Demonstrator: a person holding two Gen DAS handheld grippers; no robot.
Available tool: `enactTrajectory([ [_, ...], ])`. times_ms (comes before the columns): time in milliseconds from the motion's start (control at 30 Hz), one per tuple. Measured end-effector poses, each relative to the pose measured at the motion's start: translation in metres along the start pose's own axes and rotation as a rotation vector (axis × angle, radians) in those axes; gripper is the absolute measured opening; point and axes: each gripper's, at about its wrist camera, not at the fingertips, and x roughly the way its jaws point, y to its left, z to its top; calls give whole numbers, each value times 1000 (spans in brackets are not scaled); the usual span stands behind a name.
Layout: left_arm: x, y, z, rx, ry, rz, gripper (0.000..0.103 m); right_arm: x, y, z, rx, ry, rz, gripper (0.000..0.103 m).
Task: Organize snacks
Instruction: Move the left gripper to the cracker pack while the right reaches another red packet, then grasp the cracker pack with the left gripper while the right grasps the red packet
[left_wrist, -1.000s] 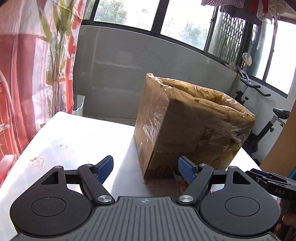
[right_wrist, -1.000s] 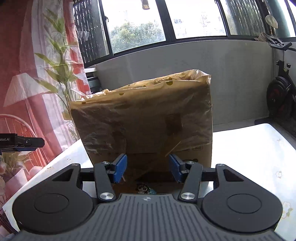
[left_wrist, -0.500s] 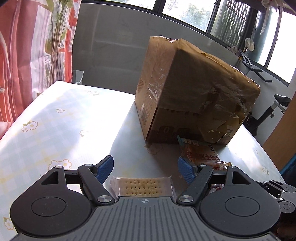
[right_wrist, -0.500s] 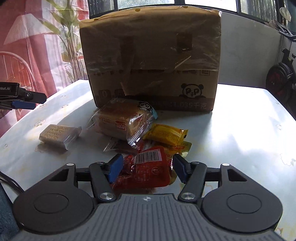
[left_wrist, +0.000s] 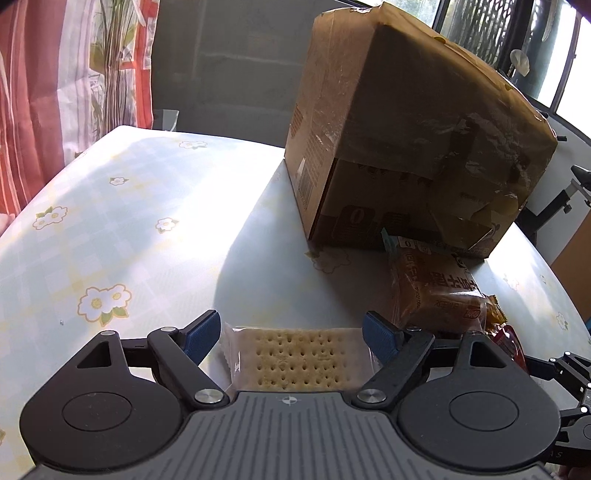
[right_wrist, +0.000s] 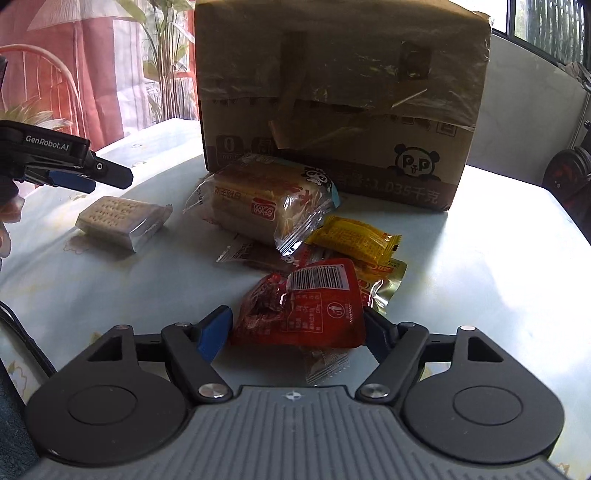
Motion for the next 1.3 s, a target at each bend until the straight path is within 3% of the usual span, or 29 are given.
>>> enactTrajectory([
  [133,6,-2,-2,32,-1,49,87,-3,-6,-1,13,-19,-20,58],
  [533,8,9,15,5,-51,22,86,-13,-13,4,59,-70,4,55],
  [600,13,11,21,-4,-52,-14,82,-13,-14,4,67,-75,15,55],
  [700,23,12,27,-16,-28,-68,71,-11,-17,4,91,-60,63,40],
  [933,28,16,18,-8,9,-163,68,-12,-25,3,130,-70,52,40],
  [1133,17,14,-1,52,58,-165,69,-11,-30,0,154,-66,53,40],
  [1300,7,14,-15,47,99,-176,69,-12,-33,-1,177,-75,54,40],
])
